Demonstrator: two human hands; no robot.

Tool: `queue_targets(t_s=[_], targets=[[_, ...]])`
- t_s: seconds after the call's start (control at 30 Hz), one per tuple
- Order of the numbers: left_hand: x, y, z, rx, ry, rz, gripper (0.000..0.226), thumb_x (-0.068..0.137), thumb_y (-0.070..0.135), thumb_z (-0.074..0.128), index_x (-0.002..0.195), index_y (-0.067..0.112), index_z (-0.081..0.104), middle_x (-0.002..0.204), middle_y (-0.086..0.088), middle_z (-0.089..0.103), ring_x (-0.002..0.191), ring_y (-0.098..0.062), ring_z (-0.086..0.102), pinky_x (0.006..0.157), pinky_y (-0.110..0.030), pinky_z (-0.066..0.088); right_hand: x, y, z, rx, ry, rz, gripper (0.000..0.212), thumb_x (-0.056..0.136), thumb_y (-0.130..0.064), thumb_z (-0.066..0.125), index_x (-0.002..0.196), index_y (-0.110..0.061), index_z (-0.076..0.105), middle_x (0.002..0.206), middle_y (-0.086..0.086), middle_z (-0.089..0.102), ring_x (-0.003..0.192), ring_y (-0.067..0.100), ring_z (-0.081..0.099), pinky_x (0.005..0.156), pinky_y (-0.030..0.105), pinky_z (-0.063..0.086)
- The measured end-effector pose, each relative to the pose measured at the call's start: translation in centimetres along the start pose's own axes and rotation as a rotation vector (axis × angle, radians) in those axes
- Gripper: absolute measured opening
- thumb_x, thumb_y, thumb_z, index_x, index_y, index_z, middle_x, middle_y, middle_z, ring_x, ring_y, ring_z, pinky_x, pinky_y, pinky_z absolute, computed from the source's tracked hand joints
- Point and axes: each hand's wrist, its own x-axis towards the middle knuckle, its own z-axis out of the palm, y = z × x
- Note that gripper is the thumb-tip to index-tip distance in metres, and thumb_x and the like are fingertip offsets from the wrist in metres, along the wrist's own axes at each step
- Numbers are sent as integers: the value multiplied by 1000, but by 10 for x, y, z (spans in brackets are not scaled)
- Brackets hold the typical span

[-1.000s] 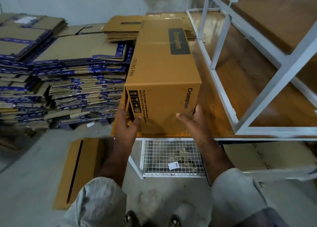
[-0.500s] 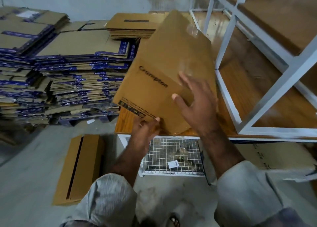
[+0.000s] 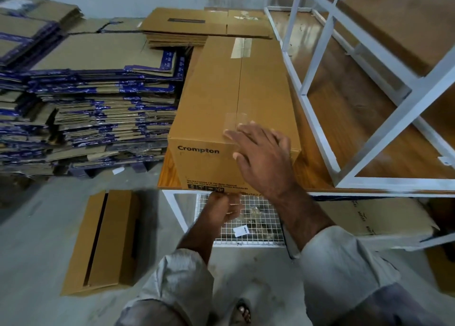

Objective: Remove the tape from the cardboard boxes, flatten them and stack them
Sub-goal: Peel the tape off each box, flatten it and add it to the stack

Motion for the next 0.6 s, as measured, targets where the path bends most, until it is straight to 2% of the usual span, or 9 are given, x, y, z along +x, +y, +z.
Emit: queue_targets(t_s=[0.07, 0.17, 0.27, 0.33, 0.4, 0.43, 0.47, 0.53, 0.6], targets=[[-13, 12, -7, 259, 15, 9, 14, 98, 17, 61, 109, 11, 67, 110, -10, 74, 100, -28, 71, 84, -39, 58, -1, 3, 1, 17, 21, -10, 50, 94, -30, 64, 142, -38, 56, 147, -5, 55, 143, 20, 44, 111, 49, 26], [-43, 48, -16, 540, -60, 214, 11, 97, 22, 68, 98, 12, 72, 97, -7, 74, 90, -21, 68, 79, -33, 54, -1, 14, -3, 54, 61, -8, 48, 93, -32, 64, 141, -38, 59, 145, -6, 57, 141, 18, 45, 108, 48, 26], [-88, 99, -13, 447, -181, 548, 18, 97, 19, 67, 93, 4, 76, 91, -12, 77, 89, -30, 72, 88, -38, 58, 0, 23, -8, 95, 39, 5, 51, 90, -31, 66, 139, -41, 58, 146, -7, 56, 140, 17, 46, 108, 49, 26], [-106, 137, -13, 401, -94, 813, 23, 100, 17, 62, 88, 4, 76, 86, -9, 76, 81, -24, 72, 80, -30, 58, 0, 26, -10, 84, 3, 8, 55, 89, -28, 69, 139, -44, 56, 148, -9, 55, 141, 16, 44, 110, 46, 23], [-105, 170, -13, 554, 77, 1037, 21, 102, 21, 62, 94, 8, 76, 92, -3, 76, 87, -15, 70, 79, -24, 54, 1, 27, -10, 89, -10, 14, 53, 90, -29, 71, 139, -43, 56, 147, -10, 55, 141, 16, 43, 110, 42, 19], [-98, 184, -13, 698, 137, 1076, 19, 101, 27, 64, 105, 12, 76, 104, -1, 75, 98, -12, 68, 86, -24, 51, 2, 27, -10, 99, -12, 14, 52, 91, -30, 71, 139, -43, 56, 146, -10, 55, 141, 15, 43, 109, 41, 19], [-88, 196, -13, 870, 171, 1047, 28, 98, 34, 66, 119, 16, 72, 121, 0, 71, 112, -11, 63, 95, -25, 47, 2, 26, -10, 108, -12, 9, 50, 91, -31, 69, 138, -42, 57, 146, -10, 55, 141, 15, 43, 108, 41, 19], [-68, 207, -14, 1179, 101, 886, 65, 91, 57, 67, 142, 19, 57, 145, 0, 56, 132, -15, 50, 105, -29, 37, 2, 26, -11, 117, -20, 3, 47, 91, -32, 66, 136, -40, 58, 144, -10, 56, 140, 15, 44, 107, 40, 21], [-55, 204, -15, 1375, -14, 803, 105, 76, 88, 52, 153, 18, 43, 158, 0, 43, 144, -18, 39, 117, -41, 30, 3, 32, -13, 161, -48, 31, 44, 90, -31, 65, 133, -38, 61, 143, -12, 57, 139, 13, 45, 106, 38, 21]])
